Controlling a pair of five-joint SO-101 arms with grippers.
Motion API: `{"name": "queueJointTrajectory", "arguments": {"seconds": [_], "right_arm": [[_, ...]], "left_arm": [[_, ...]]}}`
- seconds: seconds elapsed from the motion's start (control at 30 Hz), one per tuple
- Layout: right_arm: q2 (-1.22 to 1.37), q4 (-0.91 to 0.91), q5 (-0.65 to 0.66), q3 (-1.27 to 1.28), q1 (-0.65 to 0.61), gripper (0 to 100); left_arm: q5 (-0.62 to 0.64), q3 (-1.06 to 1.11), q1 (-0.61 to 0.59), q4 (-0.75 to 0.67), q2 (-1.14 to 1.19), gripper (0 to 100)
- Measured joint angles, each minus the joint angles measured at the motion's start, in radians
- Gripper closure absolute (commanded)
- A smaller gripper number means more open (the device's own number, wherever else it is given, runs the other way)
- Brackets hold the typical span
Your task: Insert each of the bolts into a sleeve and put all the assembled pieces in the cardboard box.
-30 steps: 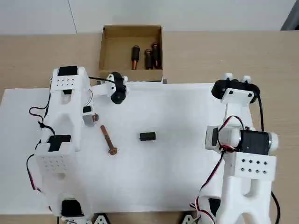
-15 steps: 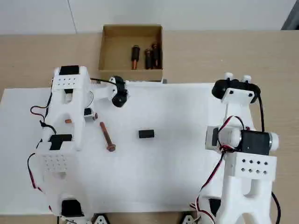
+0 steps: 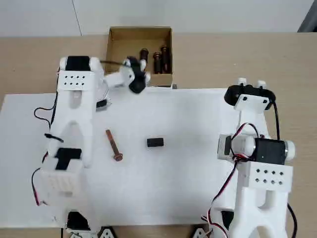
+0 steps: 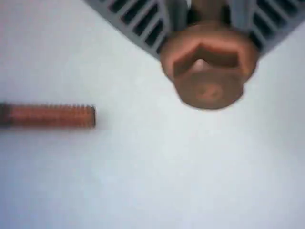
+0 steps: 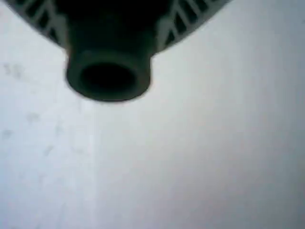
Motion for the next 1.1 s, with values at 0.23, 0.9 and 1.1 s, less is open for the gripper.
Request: {"name": "queueJointTrajectory", "arguments": {"seconds": [0.23, 0.9, 1.1], "right_arm": [[0.0, 0.041, 0.0, -0.064, 0.0, 99.5], [-0.368, -0.012, 0.198, -0.025, 0.0, 99.5], [-0.368, -0.184, 0.083, 0.106, -0.009, 99.6]], "left_arm": [[0.338, 0.0, 0.071, 0.002, -0.178, 100], [1.04, 0.531, 0.304, -0.057, -0.921, 100], [1.188, 0.801, 0.302, -0.219, -1.123, 100]]}}
